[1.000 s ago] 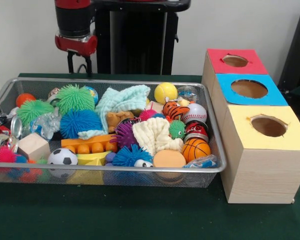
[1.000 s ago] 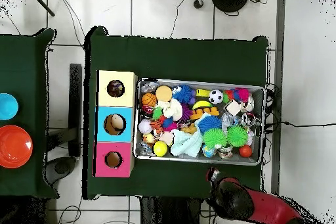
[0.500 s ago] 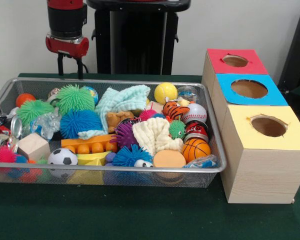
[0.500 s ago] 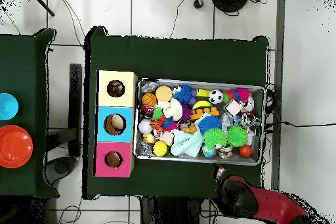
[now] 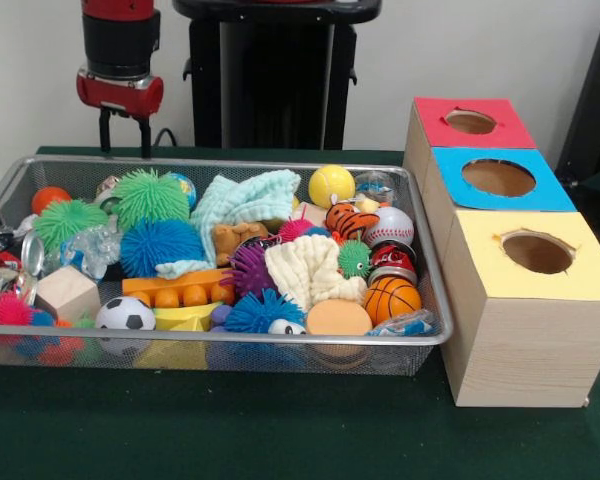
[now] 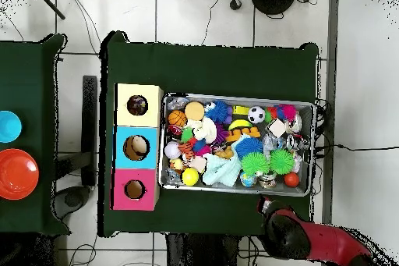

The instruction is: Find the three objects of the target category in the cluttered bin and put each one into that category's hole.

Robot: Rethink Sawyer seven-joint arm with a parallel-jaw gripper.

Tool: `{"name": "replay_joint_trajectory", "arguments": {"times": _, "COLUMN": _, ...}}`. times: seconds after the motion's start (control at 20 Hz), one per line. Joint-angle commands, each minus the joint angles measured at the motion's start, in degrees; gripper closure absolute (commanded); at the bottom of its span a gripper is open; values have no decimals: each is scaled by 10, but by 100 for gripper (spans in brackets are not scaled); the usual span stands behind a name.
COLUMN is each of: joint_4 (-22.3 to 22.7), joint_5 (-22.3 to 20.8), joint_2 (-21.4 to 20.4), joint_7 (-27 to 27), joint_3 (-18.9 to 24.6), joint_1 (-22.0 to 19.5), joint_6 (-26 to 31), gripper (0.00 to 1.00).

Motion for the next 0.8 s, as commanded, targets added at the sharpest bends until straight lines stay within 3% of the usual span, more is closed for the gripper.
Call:
{"name": "replay_joint_trajectory", "arguments": {"times": 0.05, "joint_4": -115, "joint_5": -35, "joint_2": 15, "joint_7": -10, "joint_3": 31, "joint_1": 4, "joint_6": -12, "gripper": 0}}
{"name": "replay_joint_trajectory", "arguments": {"times": 0.8, "joint_4": -177, "joint_5": -91, "joint_2": 83, "joint_7": 16, "joint_3": 9, "joint_1": 8, "joint_6": -76, "gripper": 0}}
